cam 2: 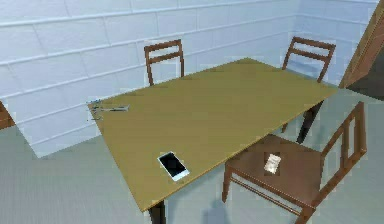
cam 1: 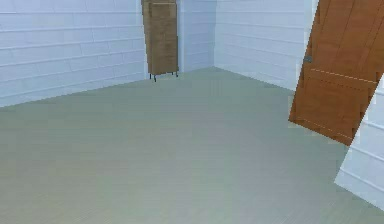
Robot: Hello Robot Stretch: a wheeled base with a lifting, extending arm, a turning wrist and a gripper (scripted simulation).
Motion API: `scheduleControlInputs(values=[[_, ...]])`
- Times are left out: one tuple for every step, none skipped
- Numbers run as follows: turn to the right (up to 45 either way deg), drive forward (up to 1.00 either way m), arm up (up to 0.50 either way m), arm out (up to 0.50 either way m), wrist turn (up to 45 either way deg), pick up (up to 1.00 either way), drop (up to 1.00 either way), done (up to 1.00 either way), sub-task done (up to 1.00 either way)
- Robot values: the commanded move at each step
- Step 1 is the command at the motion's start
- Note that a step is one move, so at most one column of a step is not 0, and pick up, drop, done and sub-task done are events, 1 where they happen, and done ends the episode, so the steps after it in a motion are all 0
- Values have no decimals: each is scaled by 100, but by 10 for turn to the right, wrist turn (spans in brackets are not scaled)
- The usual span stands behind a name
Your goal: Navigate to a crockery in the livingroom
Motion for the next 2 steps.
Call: scheduleControlInputs(values=[[0,40,0,0,0,0,0,0,0],[420,0,0,0,0,0,0,0,0]])
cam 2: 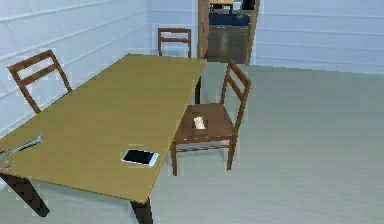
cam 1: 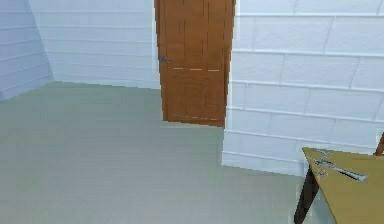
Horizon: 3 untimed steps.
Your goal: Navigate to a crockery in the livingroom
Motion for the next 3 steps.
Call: scheduleControlInputs(values=[[0,5,0,0,0,0,0,0,0],[-240,0,0,0,0,0,0,0,0],[0,100,0,0,0,0,0,0,0]])
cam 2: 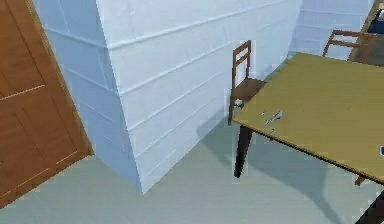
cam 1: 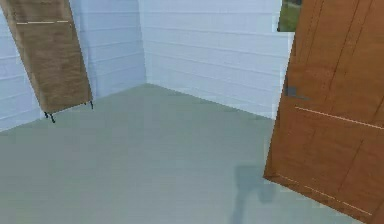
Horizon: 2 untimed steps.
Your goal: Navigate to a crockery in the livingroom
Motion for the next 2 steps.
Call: scheduleControlInputs(values=[[0,100,0,0,0,0,0,0,0],[0,45,0,0,0,0,0,0,0]])
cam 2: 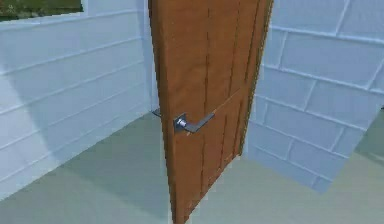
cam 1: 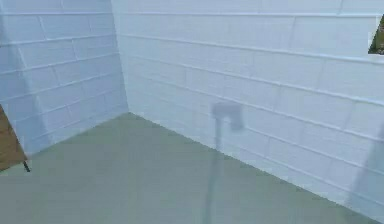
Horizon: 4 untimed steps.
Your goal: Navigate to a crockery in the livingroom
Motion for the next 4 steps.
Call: scheduleControlInputs(values=[[360,0,0,0,0,0,0,0,0],[0,100,0,0,0,0,0,0,0],[450,0,0,0,0,0,0,0,0],[450,0,0,0,0,0,0,0,0]])
